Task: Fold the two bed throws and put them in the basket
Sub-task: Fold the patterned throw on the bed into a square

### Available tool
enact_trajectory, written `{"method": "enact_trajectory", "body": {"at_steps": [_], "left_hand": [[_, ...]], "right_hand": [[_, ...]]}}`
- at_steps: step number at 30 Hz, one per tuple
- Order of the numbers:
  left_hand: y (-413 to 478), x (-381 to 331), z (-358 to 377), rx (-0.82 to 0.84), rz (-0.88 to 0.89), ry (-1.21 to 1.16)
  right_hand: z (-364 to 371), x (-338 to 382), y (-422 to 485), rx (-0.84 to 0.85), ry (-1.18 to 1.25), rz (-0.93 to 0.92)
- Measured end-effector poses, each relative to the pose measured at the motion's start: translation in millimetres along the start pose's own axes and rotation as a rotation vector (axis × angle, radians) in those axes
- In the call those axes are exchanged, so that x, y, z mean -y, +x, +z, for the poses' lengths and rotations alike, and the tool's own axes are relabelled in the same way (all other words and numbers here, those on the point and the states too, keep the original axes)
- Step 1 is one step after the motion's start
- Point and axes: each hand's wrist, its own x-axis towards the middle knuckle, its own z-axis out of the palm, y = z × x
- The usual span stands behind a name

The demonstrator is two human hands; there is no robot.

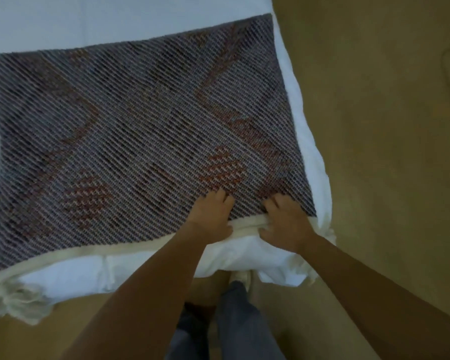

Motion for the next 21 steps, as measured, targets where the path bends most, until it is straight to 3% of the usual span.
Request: {"method": "enact_trajectory", "body": {"at_steps": [3, 9, 13, 15, 18, 21], "left_hand": [[7, -16, 5, 0.040, -0.053, 0.057], [-3, -24, 9, 0.050, 0.055, -0.005], [-6, -30, 17, 0.182, 0.076, 0.031], [0, -35, 20, 0.219, 0.040, 0.039], [12, -41, 17, 0.174, 0.001, -0.004], [23, -43, 8, 0.123, 0.016, -0.014]], "right_hand": [[0, -3, -2, -0.085, -0.107, -0.134], [-6, -7, 4, -0.184, 0.095, -0.230], [10, -14, 0, 0.159, -0.049, -0.119], [18, -15, -1, 0.267, 0.009, -0.024], [19, -17, -1, 0.170, 0.215, 0.044], [11, -30, -1, -0.048, 0.417, 0.172]]}}
